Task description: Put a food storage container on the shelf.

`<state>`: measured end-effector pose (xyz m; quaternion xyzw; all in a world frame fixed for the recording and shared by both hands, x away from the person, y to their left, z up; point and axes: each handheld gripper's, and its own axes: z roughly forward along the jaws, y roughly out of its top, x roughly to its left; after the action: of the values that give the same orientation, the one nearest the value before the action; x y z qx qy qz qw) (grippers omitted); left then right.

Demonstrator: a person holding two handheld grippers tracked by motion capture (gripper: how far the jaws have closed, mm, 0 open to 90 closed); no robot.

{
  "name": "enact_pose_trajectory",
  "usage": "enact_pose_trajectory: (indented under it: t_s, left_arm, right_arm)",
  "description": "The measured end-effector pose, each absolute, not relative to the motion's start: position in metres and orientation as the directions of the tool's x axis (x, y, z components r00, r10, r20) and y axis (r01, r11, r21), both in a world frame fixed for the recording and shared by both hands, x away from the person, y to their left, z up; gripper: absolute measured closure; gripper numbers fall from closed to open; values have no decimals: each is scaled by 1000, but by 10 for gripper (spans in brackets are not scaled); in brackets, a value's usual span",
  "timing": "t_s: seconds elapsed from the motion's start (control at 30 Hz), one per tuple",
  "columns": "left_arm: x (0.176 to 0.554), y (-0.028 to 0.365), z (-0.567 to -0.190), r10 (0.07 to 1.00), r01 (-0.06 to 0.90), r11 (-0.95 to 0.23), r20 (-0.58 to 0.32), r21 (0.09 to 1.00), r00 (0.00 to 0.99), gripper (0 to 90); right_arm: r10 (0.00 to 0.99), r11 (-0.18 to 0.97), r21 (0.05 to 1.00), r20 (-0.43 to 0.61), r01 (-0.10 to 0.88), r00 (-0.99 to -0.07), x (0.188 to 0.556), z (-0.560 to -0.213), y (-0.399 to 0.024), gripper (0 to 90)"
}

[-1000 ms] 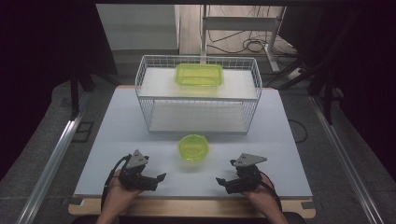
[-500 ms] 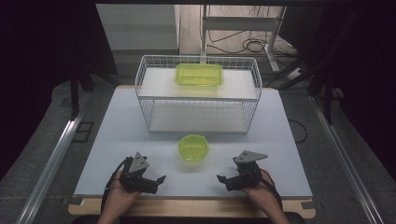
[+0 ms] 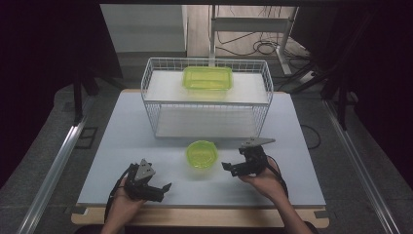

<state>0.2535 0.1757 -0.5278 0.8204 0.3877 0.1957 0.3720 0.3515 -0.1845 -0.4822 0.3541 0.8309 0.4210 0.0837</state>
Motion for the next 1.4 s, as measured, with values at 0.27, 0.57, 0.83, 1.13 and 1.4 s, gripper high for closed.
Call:
enact_pose_trajectory:
  t_s: [0.27,0.57,0.83,1.13,1.4]
  left_arm:
    - [253,176,-528,777,485,-438,47,756,628,7]
    - [253,176,-527,774,479,-450,62,754,630,7]
    - [252,175,-527,773,474,-457,72,753,631,9]
    - [252,174,-527,768,468,-469,84,749,635,9]
    - [252,174,-527,768,465,-471,90,749,633,9]
  right_arm:
    - [628,332,736,294,590,-721,380,-478,-171,352]
    - [604,274,662,446,698,-661,405,-491,-160,493]
    - [569,213,582,580,785,-584,415,-504,-163,617]
    - [534,201,537,641,819,-551,413,-502,-160,802]
    - [533,220,567,612,794,-585,405,-487,-154,818]
